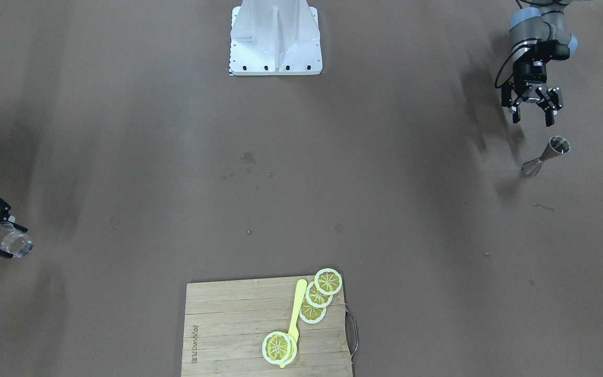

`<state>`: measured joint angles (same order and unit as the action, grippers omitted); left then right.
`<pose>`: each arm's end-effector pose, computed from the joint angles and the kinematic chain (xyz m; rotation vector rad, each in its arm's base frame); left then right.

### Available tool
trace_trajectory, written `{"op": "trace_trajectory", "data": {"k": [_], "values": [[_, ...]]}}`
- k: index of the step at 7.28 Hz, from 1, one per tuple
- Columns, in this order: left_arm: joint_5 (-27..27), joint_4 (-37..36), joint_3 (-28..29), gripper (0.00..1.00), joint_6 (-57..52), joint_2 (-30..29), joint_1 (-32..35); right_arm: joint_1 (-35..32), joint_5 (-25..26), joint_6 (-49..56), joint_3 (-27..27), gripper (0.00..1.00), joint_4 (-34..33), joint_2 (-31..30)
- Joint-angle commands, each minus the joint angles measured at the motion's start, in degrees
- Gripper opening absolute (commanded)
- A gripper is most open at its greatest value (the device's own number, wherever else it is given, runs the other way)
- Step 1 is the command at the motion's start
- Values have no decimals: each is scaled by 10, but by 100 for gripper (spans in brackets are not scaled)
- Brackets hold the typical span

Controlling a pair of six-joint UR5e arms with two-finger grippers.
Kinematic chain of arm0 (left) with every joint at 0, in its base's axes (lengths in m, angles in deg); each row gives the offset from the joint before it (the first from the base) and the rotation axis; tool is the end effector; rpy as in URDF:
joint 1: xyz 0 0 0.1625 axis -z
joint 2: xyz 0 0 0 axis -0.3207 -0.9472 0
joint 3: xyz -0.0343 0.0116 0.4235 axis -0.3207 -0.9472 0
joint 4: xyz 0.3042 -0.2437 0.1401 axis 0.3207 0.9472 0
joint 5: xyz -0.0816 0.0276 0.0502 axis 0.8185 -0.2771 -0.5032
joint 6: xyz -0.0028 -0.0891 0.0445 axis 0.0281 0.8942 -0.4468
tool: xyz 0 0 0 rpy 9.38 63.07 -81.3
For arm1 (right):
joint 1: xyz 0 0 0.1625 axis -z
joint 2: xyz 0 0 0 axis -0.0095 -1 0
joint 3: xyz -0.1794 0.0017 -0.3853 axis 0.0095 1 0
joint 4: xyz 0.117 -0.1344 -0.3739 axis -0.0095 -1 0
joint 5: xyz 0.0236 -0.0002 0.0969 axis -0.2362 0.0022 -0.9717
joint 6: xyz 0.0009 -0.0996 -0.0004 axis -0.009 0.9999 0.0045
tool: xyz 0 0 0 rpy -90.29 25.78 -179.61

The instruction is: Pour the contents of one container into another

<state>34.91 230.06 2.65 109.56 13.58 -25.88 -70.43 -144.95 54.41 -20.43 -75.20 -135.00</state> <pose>0.2547 -0.2025 0.7158 1.3828 0.7239 -0.4713 -0.1676 -0.6048 0.5403 1.0696 -0.9497 -1.0742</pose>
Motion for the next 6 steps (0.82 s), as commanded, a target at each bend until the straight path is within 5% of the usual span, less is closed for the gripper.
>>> {"op": "trace_trajectory", "data": {"k": [1, 6], "values": [[43, -48, 2, 92, 8, -4, 72, -16, -10, 0, -68, 0, -75, 2], [67, -126, 1, 92, 85, -36, 123, -10, -6, 0, -177, 0, -172, -3]]}}
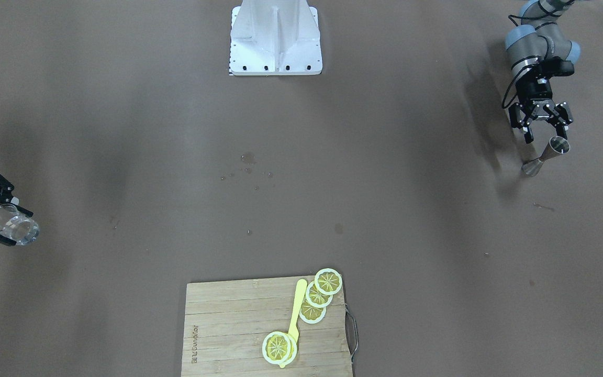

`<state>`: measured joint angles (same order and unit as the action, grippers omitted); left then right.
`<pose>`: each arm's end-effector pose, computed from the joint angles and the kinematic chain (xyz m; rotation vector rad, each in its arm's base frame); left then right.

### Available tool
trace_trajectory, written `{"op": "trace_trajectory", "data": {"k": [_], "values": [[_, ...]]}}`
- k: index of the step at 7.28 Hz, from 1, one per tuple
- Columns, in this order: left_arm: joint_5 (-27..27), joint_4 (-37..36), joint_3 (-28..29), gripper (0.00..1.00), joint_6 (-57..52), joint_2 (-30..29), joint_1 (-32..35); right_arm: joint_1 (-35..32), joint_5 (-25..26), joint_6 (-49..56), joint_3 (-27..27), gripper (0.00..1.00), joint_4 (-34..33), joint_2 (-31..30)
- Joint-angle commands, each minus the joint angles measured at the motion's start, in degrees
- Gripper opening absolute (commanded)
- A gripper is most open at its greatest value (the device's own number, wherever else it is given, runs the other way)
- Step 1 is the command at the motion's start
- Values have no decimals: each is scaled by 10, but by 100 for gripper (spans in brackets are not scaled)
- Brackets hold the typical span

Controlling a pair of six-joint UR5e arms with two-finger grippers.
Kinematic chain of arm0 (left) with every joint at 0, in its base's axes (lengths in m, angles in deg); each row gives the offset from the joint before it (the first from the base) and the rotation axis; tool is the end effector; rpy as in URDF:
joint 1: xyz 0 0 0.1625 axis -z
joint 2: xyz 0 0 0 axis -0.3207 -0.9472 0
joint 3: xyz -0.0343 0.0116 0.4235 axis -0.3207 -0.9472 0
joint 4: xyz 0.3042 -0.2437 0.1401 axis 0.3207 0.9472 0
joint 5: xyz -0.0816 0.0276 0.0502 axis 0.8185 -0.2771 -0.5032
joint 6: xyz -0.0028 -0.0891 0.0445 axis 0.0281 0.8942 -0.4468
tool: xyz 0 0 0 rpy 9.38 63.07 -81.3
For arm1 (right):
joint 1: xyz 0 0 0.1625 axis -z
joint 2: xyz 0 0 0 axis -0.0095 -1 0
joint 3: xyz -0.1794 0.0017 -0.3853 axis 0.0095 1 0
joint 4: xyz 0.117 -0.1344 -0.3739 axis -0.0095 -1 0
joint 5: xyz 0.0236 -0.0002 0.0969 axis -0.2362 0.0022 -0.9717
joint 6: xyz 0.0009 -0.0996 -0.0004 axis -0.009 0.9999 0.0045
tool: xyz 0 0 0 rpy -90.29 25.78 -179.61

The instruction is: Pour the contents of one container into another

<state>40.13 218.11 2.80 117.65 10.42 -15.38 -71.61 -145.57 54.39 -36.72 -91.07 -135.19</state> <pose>0.2682 -0.2477 0.7198 1.3754 0.6153 -0.5644 -0.1542 -0.6038 0.4303 1.0787 -0.9465 -1.0641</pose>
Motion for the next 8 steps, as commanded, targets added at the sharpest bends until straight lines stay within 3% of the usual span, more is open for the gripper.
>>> {"op": "trace_trajectory", "data": {"k": [1, 2, 4, 6, 8], "values": [[32, -31, 0, 90, 4, -9, 37, 3, 2, 0, -14, 0, -14, -1], [34, -53, 0, 87, 32, -12, 40, 7, 6, 0, -14, 0, -21, -1], [34, -197, -28, 86, 163, -11, 39, 8, 6, 1, -17, 0, -46, 6], [34, -218, -50, 85, 176, -7, 39, 12, 9, 1, -18, 0, -47, 5], [35, -220, -50, 78, 176, -6, 43, 12, 11, 1, -18, 0, -49, 6]]}}
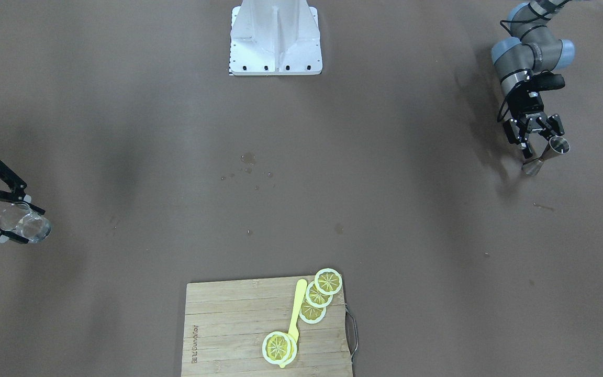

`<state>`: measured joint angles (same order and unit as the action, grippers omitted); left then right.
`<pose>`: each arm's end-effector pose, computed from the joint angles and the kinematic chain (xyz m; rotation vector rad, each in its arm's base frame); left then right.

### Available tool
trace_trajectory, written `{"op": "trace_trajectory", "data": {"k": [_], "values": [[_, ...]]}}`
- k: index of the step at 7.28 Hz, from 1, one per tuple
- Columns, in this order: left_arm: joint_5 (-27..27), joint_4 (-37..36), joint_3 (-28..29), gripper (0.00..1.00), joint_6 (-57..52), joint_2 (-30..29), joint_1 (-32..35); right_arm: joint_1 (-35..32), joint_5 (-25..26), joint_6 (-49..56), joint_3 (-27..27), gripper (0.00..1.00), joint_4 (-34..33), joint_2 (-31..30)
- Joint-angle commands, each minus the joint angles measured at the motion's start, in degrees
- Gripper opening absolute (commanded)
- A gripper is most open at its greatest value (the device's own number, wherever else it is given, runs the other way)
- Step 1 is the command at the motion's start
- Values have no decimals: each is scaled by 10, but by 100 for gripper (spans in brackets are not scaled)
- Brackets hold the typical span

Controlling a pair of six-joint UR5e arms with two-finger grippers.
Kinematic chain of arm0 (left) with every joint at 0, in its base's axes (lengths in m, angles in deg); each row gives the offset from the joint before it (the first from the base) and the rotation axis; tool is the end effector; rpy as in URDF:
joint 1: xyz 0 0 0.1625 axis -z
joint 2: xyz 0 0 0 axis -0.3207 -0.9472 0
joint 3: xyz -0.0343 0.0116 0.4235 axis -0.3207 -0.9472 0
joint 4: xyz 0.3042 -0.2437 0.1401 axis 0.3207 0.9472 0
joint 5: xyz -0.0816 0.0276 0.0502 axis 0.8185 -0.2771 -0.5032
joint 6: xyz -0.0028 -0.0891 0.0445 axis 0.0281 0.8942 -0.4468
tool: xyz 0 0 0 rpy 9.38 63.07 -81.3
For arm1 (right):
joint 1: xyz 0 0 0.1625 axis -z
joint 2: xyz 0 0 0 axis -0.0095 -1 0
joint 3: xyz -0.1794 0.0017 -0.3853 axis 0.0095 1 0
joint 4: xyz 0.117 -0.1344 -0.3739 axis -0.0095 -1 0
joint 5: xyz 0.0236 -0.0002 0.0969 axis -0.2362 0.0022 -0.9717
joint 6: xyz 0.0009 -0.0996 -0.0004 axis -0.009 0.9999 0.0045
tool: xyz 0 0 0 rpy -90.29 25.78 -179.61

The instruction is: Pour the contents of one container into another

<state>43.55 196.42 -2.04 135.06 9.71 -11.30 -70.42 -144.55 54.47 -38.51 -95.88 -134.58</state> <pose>0.2957 -0.2710 0.7155 1.3194 0.5629 -0.6533 -0.1677 -0.6060 0.4170 1.0342 -0.9482 -1.0569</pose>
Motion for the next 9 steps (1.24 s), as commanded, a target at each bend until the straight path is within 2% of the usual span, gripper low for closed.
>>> {"op": "trace_trajectory", "data": {"k": [1, 3, 9], "values": [[1, -4, -1, 71, 2, 0, 9, -4, -1, 0, -1, 0, -1, 0], [7, -4, -1, 54, 3, 0, 11, -10, -4, 0, -8, 0, -2, -1], [21, -5, -2, 52, 2, -4, 20, 0, 4, 0, -8, 0, -3, 0]]}}
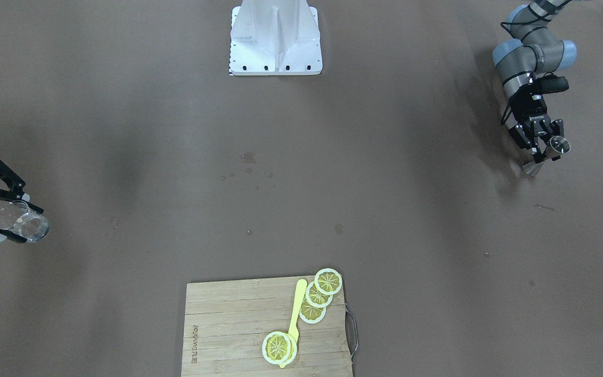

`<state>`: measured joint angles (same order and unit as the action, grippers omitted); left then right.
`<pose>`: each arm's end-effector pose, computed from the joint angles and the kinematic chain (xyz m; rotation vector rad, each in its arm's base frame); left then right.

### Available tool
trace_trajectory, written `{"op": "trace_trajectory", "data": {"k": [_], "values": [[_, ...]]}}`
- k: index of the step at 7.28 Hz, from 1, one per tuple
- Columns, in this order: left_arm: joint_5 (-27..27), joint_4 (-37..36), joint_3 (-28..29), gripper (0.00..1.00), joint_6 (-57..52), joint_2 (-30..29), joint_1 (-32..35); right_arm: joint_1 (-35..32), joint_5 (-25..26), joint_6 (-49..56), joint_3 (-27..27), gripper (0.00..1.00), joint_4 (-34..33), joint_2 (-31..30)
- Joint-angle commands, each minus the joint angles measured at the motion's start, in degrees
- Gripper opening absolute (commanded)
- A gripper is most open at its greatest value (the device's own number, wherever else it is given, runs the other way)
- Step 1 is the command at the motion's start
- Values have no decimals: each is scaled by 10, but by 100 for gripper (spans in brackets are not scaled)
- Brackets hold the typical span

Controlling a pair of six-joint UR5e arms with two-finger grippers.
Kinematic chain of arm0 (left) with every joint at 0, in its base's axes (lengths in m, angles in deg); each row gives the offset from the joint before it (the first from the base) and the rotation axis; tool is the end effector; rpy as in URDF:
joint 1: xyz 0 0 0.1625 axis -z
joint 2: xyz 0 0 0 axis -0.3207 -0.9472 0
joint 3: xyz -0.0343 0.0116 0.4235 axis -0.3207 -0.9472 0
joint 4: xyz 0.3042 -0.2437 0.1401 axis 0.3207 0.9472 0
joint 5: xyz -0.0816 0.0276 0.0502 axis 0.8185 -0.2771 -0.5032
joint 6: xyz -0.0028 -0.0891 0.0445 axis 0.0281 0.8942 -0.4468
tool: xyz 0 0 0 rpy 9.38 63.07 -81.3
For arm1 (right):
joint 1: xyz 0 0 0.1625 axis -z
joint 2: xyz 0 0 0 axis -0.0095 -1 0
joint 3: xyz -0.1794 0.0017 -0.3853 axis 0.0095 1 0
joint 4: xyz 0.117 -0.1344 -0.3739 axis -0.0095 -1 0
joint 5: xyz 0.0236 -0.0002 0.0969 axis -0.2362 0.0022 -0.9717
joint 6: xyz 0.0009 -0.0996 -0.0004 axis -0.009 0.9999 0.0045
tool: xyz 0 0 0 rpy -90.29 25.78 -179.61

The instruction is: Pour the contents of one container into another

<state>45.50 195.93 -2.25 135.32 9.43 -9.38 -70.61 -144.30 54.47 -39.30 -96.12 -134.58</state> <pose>0.2922 -0.2809 0.7156 1.2973 0.5513 -0.6750 -0.1650 -0.6053 0.4110 1.0458 -0.9408 -1.0558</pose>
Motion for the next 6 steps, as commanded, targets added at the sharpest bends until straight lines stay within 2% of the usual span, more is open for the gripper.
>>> {"op": "trace_trajectory", "data": {"k": [1, 4, 6], "values": [[1, -4, 0, 45, 0, -2, 0, 4, 5, 0, 0, 0, 0, 0], [2, -4, -8, 15, -2, -2, 0, 5, 6, 0, -4, 0, -12, 4], [16, -10, -52, 0, -6, 18, 0, 2, 5, 0, -4, 0, -13, 9]]}}
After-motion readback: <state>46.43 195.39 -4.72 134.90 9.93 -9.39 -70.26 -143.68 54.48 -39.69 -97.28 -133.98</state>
